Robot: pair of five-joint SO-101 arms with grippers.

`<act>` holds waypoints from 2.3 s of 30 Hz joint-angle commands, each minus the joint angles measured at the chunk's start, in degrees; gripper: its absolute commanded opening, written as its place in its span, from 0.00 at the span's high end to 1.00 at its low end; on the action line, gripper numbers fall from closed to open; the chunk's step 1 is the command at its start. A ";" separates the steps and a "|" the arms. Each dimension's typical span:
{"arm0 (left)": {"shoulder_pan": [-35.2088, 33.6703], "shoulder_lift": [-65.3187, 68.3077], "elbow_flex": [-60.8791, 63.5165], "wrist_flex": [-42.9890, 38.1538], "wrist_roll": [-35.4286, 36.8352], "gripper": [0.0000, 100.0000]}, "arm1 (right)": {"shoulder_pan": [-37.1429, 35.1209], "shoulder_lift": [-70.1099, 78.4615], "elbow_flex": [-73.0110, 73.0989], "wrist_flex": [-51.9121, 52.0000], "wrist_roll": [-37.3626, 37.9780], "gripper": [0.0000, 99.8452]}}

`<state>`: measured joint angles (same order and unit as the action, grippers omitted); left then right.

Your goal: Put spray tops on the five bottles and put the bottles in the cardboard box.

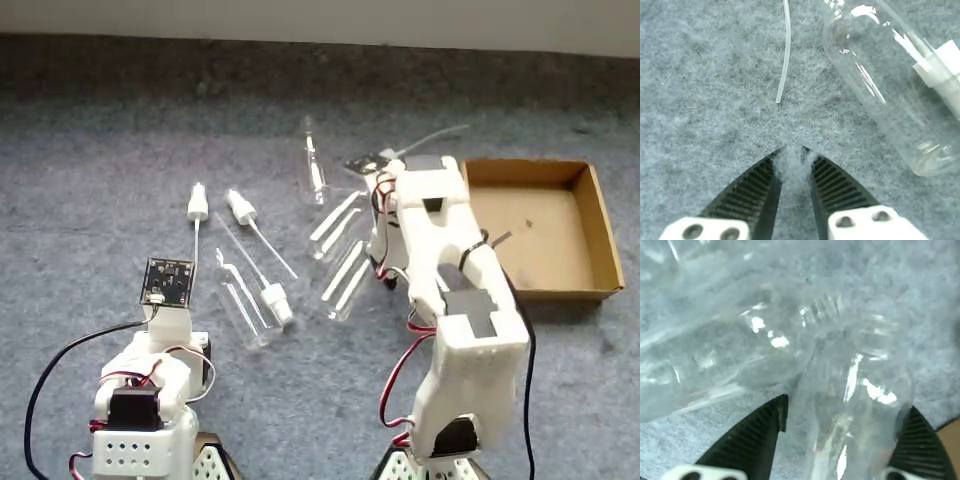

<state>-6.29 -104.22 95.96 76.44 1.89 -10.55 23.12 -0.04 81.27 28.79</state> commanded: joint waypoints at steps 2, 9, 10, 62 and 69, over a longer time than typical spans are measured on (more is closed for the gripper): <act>0.92 -0.31 1.10 0.00 -0.18 0.99 | -0.40 0.66 -2.77 -2.33 -0.62 0.69; 0.92 -0.31 1.10 0.00 -0.18 0.99 | -0.48 1.10 -2.86 -1.98 -1.41 0.80; 0.92 -0.31 1.10 0.00 -0.18 0.99 | -0.40 1.01 -2.86 -1.89 -1.41 0.81; 0.92 -0.31 1.10 0.00 -0.18 0.99 | 6.64 -116.18 69.41 -14.20 -11.87 0.90; 0.92 -0.31 1.10 0.00 -0.18 0.99 | 6.55 -118.73 75.03 -18.95 -17.41 0.90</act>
<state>-6.29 -104.22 95.96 76.44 1.89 -4.66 -94.77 74.77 65.54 15.43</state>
